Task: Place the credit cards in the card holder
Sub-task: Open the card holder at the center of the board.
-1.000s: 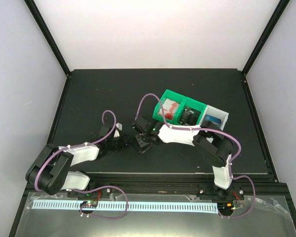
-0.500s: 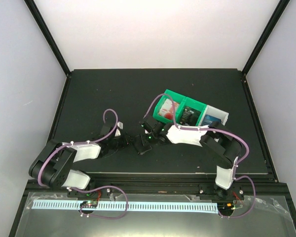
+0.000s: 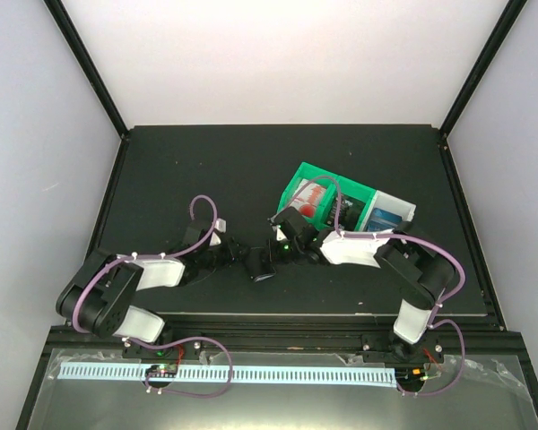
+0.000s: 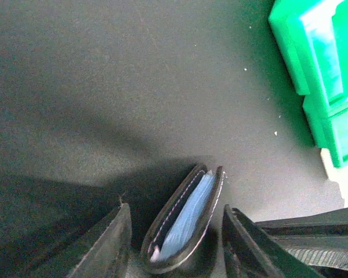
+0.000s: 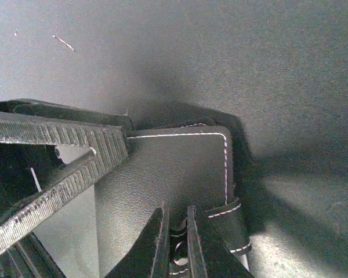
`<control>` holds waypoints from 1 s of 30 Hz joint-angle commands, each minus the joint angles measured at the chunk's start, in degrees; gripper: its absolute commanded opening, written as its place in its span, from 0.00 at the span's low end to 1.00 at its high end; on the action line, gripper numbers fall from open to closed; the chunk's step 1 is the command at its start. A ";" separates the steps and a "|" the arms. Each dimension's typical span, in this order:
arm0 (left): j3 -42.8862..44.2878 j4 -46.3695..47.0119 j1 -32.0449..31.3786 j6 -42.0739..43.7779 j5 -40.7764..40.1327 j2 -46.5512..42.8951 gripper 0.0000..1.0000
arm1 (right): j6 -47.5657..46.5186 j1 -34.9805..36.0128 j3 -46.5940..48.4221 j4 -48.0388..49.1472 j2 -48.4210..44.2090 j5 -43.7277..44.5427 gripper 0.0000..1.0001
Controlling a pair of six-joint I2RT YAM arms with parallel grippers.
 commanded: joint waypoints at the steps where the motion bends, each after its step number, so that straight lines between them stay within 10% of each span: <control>1: -4.18 -10.03 -0.32 0.57 1.75 -0.42 0.53 | 2.46 0.00 -0.71 5.71 -1.36 0.18 0.04; 10: -5.69 -8.62 -0.31 -3.04 8.24 -7.94 0.59 | 3.59 0.01 -1.14 9.13 1.17 -1.11 0.04; 19: -5.80 -4.24 -0.30 -3.31 12.17 -6.71 0.36 | 4.02 0.10 -0.78 9.63 2.58 -1.23 0.03; 24: -4.99 -5.29 -0.27 -2.42 10.33 -6.69 0.05 | 2.87 0.11 -1.28 7.90 1.91 1.46 0.01; 30: -3.87 -8.76 -0.32 -0.56 7.79 -6.72 0.02 | -1.35 0.04 -1.29 0.94 -1.07 10.45 0.01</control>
